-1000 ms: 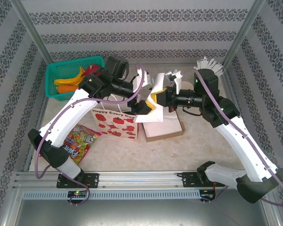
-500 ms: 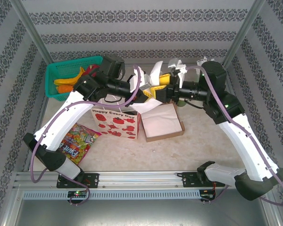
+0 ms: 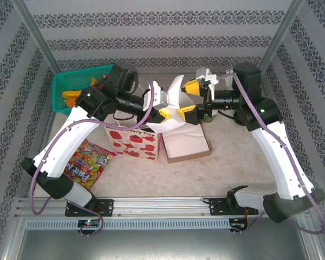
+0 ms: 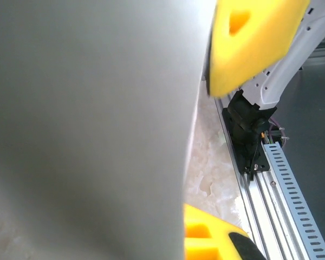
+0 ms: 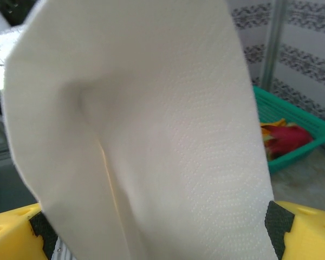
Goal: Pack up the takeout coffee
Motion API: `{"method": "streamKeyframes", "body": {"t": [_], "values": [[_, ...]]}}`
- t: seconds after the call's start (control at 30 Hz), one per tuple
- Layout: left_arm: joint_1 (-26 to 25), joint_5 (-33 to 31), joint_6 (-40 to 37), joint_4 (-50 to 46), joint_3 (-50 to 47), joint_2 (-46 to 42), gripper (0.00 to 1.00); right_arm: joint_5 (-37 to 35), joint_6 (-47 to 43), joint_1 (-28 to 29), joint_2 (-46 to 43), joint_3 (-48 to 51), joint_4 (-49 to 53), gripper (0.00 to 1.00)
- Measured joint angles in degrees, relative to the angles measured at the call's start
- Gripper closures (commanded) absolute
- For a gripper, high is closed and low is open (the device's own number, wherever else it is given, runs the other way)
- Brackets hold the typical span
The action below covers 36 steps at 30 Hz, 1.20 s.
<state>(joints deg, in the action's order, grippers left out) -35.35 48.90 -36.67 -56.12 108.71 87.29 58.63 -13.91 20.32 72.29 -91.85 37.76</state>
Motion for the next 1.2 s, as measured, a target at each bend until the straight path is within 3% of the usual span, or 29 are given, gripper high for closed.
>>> {"method": "streamKeyframes", "body": {"t": [0.27, 0.43, 0.6, 0.77, 0.87, 0.97, 1.1, 1.2], "values": [[1.22, 1.62, -6.36, -6.32, 2.91, 0.00, 1.00, 4.55, -10.25, 2.12, 8.00, -9.97, 7.98, 0.02], [1.90, -0.39, -6.86, -6.51, 2.97, 0.00, 1.00, 3.50, -13.53, 5.55, 10.16, -11.91, 10.01, 0.04], [3.91, -1.81, -6.88, -6.40, 4.90, 0.55, 1.00, 1.81, -13.14, 8.52, 11.34, -14.21, 8.94, 0.38], [7.10, -1.55, -6.88, -6.08, 7.54, 1.16, 1.00, 1.81, -12.52, 8.72, 14.53, -19.10, 8.39, 0.78], [7.74, -1.49, -6.88, -6.10, 7.58, 1.25, 1.00, 0.61, -11.32, 9.16, 15.58, -20.46, 8.31, 0.93], [8.13, -1.53, -6.88, -6.08, 7.58, 1.27, 0.99, -1.25, -9.84, 9.60, 16.65, -22.08, 8.26, 1.00], [10.10, -1.86, -5.88, -5.22, 7.43, 1.25, 0.66, -5.62, -6.29, 9.88, 18.25, -24.92, 7.93, 1.00], [12.94, -3.10, -2.97, -3.30, 4.87, -0.13, 0.31, -10.40, -2.27, 10.80, 19.65, -27.17, 6.86, 1.00]]}}
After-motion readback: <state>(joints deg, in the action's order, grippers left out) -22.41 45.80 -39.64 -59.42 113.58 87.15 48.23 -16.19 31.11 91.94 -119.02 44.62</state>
